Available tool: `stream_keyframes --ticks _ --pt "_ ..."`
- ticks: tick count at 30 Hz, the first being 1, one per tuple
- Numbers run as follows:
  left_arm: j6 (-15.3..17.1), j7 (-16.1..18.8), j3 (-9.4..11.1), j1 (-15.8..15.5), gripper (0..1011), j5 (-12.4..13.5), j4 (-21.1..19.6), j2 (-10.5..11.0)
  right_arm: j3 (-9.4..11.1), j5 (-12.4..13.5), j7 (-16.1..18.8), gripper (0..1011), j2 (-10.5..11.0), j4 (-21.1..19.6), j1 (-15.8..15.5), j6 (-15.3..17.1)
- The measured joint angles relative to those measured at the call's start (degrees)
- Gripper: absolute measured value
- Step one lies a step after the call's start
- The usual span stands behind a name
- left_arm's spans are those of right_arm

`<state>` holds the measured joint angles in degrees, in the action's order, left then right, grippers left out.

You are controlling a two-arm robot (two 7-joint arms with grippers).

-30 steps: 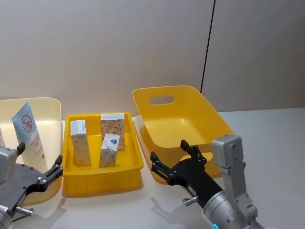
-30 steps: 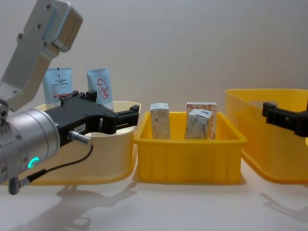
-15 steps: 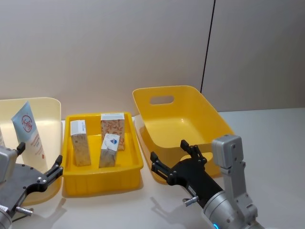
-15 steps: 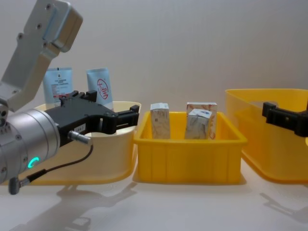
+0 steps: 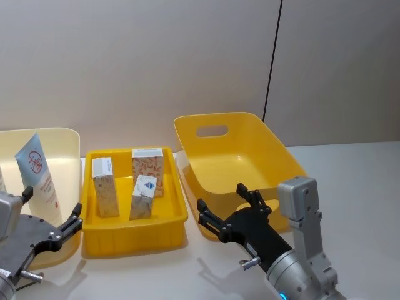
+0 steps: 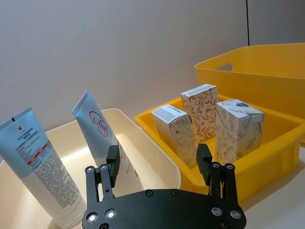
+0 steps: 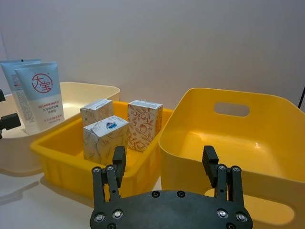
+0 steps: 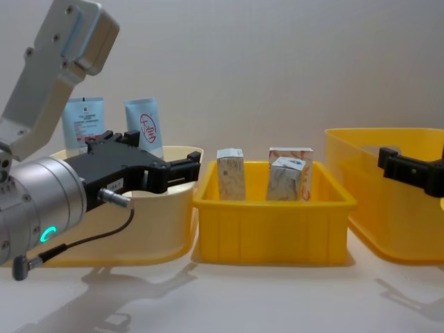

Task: Bimanual collaborative sorting of washing and personal care products

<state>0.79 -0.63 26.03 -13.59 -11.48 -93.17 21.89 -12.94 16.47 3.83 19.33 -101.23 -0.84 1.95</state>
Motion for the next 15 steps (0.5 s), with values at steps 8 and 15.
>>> stream_keyframes --ticks 8,15 --pt "0.0 0.0 0.0 0.0 1000 0.0 0.0 0.0 0.01 0.0 0.0 1001 -0.03 0.0 0.0 0.01" --pt "0.0 0.0 0.0 0.0 1000 0.0 0.0 0.0 -0.28 -0.01 0.42 1001 -0.21 -0.3 0.32 0.33"
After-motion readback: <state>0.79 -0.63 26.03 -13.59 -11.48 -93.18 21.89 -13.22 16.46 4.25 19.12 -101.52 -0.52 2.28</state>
